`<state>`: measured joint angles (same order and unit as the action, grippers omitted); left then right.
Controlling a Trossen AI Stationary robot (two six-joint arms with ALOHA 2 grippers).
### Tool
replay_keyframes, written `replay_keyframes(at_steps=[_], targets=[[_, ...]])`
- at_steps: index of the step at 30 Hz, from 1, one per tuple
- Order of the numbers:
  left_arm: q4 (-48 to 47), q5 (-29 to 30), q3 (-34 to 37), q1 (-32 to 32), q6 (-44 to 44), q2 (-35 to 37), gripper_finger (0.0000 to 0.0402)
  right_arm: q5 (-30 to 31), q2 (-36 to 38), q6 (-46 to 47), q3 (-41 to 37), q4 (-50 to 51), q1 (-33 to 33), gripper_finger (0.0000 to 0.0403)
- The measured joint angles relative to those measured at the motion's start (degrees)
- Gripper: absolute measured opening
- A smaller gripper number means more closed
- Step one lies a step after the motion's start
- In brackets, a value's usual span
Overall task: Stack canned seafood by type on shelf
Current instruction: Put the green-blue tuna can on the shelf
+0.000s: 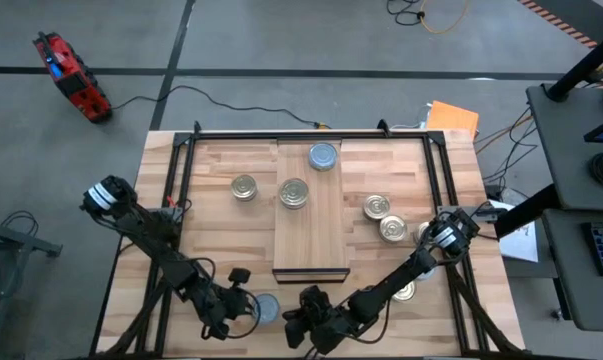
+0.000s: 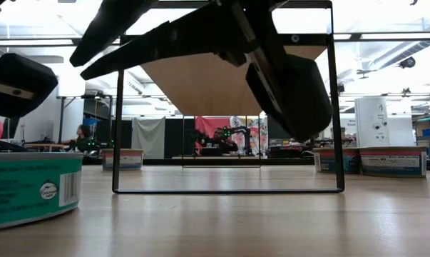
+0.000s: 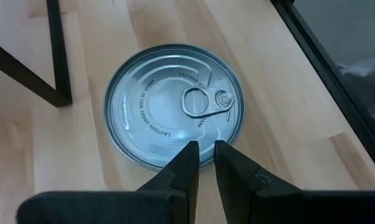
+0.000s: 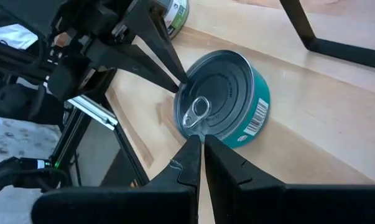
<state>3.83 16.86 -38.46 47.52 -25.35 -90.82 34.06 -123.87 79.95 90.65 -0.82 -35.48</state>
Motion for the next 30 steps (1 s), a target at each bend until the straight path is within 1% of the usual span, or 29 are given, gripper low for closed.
replay_keyframes(at_steps=[4,7,20,25,30], targets=[[2.0,-0.4,0.4,0.1,-0.7,-0.6,0.0036,0.0,0.0,1.3,0.0,0.5,0.0,0.0014],[2.2,-0.5,0.6,0.1,-0.9,-0.6,0.0036,0.0,0.0,2.0,0.0,1.0,0.2,0.0027],[2.6,-0.8,0.9,0.1,-0.9,-0.6,0.0036,0.0,0.0,2.0,0.0,2.5,1.9,0.0171],[4.9,-0.9,2.2,0.2,-2.3,-0.6,0.0036,0.0,0.0,1.9,0.0,3.0,1.9,0.0202],[6.2,-0.9,2.8,0.3,-2.6,-0.6,0.0036,0.0,-2.0,2.8,0.0,2.0,1.9,0.0213]])
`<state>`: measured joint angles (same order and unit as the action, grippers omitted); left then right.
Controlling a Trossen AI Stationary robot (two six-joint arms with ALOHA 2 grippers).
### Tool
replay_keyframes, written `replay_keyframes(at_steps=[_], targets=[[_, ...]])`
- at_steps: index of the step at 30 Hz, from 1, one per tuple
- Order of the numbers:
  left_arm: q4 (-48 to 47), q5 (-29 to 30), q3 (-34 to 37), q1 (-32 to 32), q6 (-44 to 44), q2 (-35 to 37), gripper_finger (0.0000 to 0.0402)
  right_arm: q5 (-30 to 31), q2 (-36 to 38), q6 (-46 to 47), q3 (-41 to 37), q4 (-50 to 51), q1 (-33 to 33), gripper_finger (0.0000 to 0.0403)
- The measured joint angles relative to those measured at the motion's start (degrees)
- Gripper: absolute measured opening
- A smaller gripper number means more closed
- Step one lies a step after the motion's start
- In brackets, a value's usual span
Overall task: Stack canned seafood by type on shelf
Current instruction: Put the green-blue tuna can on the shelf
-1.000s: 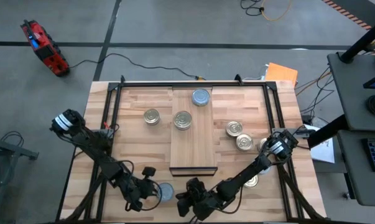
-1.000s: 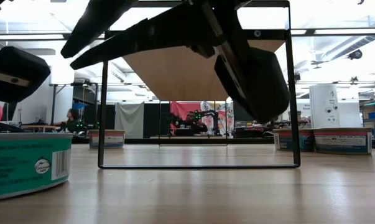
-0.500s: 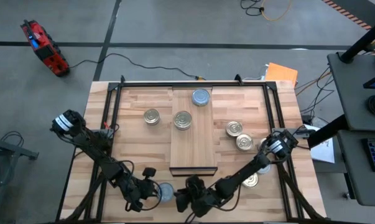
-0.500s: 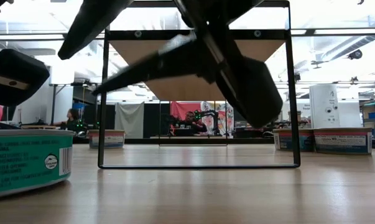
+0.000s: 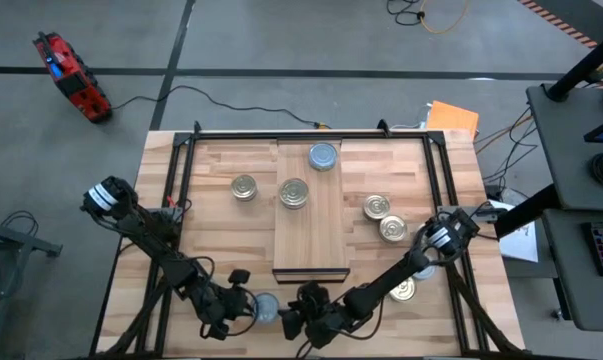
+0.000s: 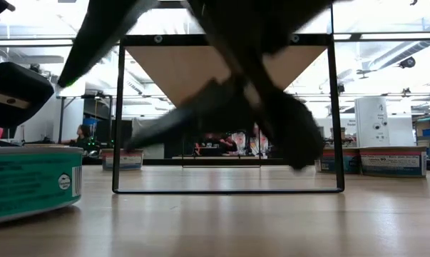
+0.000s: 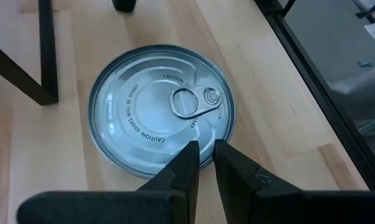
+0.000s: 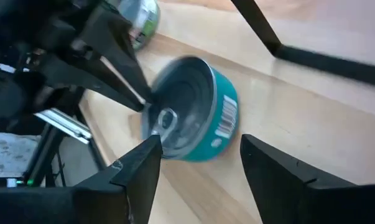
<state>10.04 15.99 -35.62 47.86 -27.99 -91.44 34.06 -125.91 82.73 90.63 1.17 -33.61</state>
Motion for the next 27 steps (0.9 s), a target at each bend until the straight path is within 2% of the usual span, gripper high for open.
replay_keyframes(at_steps=[8,16,20,27], targets=[[-0.1,-0.1,0.1,0.4,-0.4,0.0,0.0036,0.5,-3.1,1.9,0.0,-3.6,-0.2,0.0217],[0.0,-0.3,0.2,0.5,-0.6,0.0,0.0036,0.6,-3.2,1.5,0.0,-4.5,-0.2,0.023],[-0.1,-0.3,0.2,0.5,-0.6,-0.1,0.0036,0.6,-3.3,3.3,0.0,-5.7,0.0,0.0245],[-0.3,-0.4,0.2,0.5,-0.6,-0.3,0.0036,0.2,-3.5,-0.1,0.0,-11.3,0.3,0.028]])
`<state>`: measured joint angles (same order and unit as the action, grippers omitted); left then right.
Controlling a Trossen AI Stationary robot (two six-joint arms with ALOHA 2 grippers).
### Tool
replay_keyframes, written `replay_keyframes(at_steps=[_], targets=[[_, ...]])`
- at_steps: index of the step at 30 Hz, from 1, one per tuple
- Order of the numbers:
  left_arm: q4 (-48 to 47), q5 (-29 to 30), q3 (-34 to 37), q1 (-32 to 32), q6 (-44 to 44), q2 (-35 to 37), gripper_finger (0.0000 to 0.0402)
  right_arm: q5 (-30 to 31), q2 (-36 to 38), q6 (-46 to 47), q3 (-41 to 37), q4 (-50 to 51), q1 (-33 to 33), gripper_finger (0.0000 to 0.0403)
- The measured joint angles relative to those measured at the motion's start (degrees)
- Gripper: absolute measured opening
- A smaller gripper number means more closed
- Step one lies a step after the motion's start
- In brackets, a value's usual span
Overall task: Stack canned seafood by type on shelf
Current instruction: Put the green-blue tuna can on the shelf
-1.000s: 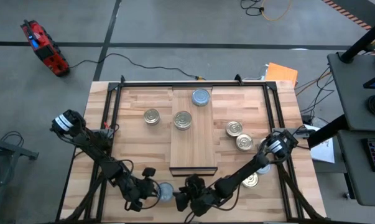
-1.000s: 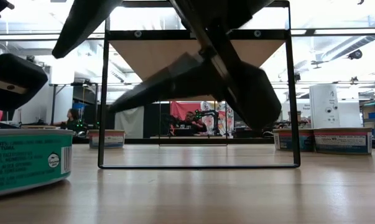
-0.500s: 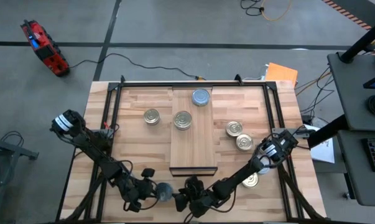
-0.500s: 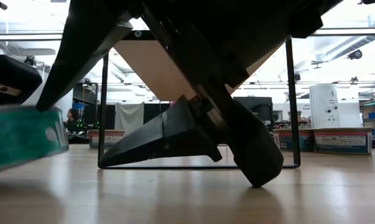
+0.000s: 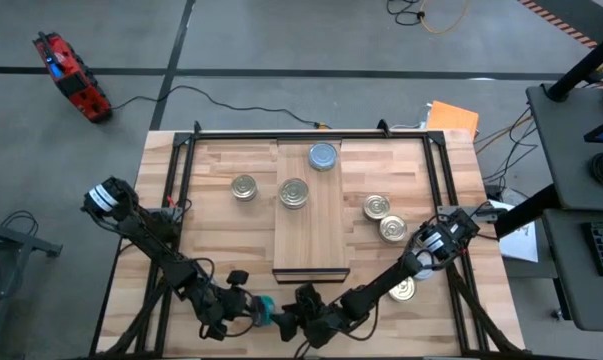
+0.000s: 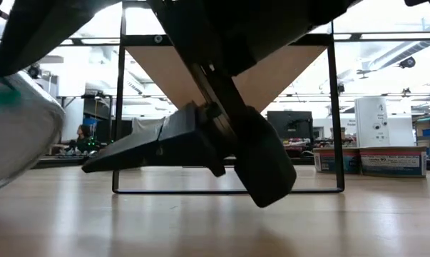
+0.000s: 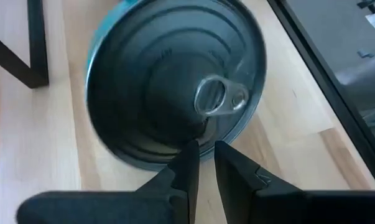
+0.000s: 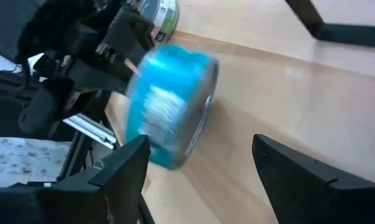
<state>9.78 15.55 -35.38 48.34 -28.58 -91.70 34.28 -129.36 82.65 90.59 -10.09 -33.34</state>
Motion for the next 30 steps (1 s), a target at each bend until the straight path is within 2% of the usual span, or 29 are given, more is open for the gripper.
replay_keyframes(at_steps=[9,20,30], targets=[[0.8,0.1,0.0,0.0,0.1,0.0,0.0036,0.0,0.0,-0.2,0.0,-1.3,0.1,0.0308],[2.7,0.5,-0.1,0.0,1.3,0.1,0.0036,0.1,0.0,-0.6,1.9,0.8,0.5,0.0297],[4.6,-0.9,-0.1,0.0,-1.2,-1.7,0.0036,-1.4,0.0,5.2,1.9,5.4,0.1,0.0311]])
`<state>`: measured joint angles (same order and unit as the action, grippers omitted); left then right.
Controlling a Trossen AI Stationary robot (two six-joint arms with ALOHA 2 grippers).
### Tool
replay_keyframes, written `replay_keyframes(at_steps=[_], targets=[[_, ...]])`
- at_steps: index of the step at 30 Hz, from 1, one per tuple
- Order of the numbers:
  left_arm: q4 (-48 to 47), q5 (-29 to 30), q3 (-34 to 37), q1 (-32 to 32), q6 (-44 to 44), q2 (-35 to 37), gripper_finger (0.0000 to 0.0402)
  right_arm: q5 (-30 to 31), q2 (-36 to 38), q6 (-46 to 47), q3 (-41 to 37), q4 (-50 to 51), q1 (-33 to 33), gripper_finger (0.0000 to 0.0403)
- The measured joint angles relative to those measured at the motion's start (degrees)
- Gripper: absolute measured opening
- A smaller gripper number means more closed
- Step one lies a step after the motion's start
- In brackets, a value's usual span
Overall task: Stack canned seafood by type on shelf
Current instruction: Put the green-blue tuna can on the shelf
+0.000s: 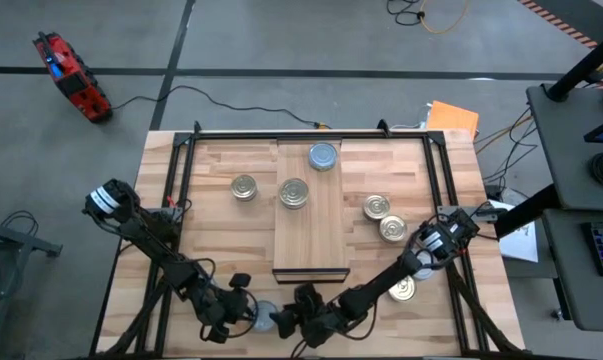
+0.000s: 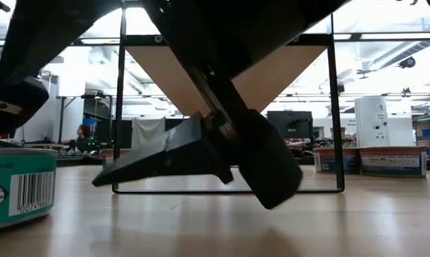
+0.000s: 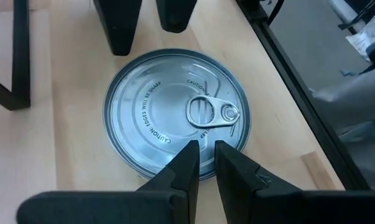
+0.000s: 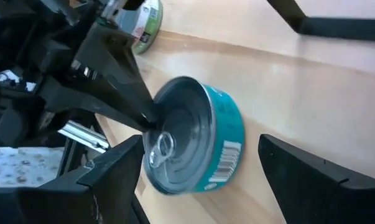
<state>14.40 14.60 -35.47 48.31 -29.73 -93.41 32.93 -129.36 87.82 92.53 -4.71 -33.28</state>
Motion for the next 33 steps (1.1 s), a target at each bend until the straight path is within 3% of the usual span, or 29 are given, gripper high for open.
replay_keyframes(at_steps=[33], targets=[[7.0,3.3,6.3,0.4,-8.4,0.0,0.0036,-1.9,-0.1,0.5,0.0,0.2,0.1,0.0303]])
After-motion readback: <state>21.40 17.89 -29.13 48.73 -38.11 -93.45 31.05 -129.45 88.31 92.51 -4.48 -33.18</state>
